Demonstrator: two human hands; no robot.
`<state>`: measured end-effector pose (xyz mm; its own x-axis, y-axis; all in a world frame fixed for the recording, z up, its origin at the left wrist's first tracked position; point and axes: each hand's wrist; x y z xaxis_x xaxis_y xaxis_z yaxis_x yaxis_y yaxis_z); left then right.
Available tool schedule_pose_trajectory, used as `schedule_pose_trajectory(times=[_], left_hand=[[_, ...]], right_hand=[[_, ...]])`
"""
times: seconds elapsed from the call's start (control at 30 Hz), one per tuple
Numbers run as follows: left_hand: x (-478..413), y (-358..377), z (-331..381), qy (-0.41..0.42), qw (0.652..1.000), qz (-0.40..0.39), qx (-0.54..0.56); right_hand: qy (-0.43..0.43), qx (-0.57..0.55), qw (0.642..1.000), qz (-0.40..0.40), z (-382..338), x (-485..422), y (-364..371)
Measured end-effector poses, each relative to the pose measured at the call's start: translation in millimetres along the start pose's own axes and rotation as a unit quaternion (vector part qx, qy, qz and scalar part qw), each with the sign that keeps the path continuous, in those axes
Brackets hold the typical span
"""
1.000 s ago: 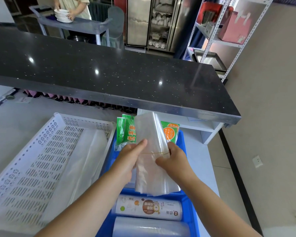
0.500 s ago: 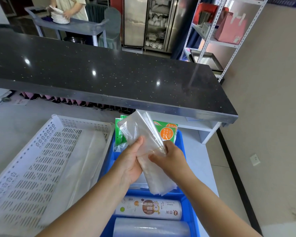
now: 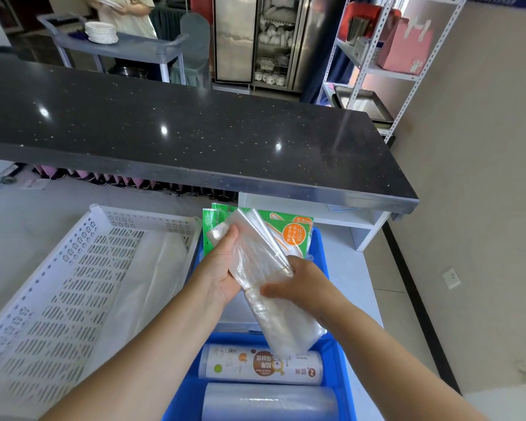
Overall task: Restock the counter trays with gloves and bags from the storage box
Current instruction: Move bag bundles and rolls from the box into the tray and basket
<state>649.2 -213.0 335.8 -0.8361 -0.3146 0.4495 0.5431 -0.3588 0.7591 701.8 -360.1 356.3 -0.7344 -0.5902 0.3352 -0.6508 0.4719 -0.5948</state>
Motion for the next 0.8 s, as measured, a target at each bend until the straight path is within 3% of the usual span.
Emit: schedule_pose_trajectory(times=[0.13, 0.2, 0.27, 0.33, 0.4, 0.47, 0.53, 0.63, 0.8], left_hand=[[-0.3, -3.1, -0.2, 0.014, 1.0, 0.017, -0.021], [0.7, -10.2, 3.2, 0.084, 0.994, 0.031, -0.069], [5.7, -25.2, 6.7, 0.187, 0.957, 0.063, -0.215], [11.4, -43.5, 7.1, 0.25, 0.851, 0.078, -0.454], [15.8, -54.5, 0.9, 0.226, 0.696, 0.024, -0.681], [15.4, -58.5, -7.9, 0.195, 0.544, -0.045, -0.815], [10.5, -58.7, -14.0, 0.174, 0.451, -0.095, -0.87], [0.9, -59.3, -20.9, 0.138, 0.398, -0.112, -0.9], [-8.5, -59.8, -27.8, 0.107, 0.391, -0.084, -0.91]], right_hand=[[0.001, 0.041, 0.999, 0.003, 1.5, -0.8, -7.1], [-0.001, 0.103, 0.995, 0.015, 4.7, -0.7, -14.4], [-0.003, 0.183, 0.982, 0.046, 11.1, 0.8, -23.3], [-0.004, 0.25, 0.964, 0.085, 18.2, 3.1, -32.1], [-0.006, 0.291, 0.951, 0.105, 22.4, 5.0, -37.9], [-0.012, 0.317, 0.941, 0.116, 23.9, 4.9, -41.5], [-0.013, 0.324, 0.938, 0.122, 24.0, 4.8, -44.8], [-0.01, 0.323, 0.937, 0.132, 25.7, 3.9, -52.8], [0.002, 0.304, 0.942, 0.14, 31.3, 4.3, -63.9]])
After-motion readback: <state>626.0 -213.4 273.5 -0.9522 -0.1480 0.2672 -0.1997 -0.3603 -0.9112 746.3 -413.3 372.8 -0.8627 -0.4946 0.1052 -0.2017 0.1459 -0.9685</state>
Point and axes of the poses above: each hand's wrist, its own x-axis away from the middle knuckle, its own y-axis out of the palm, z = x × y, and after that the axes turned 9 degrees about x, right-handed
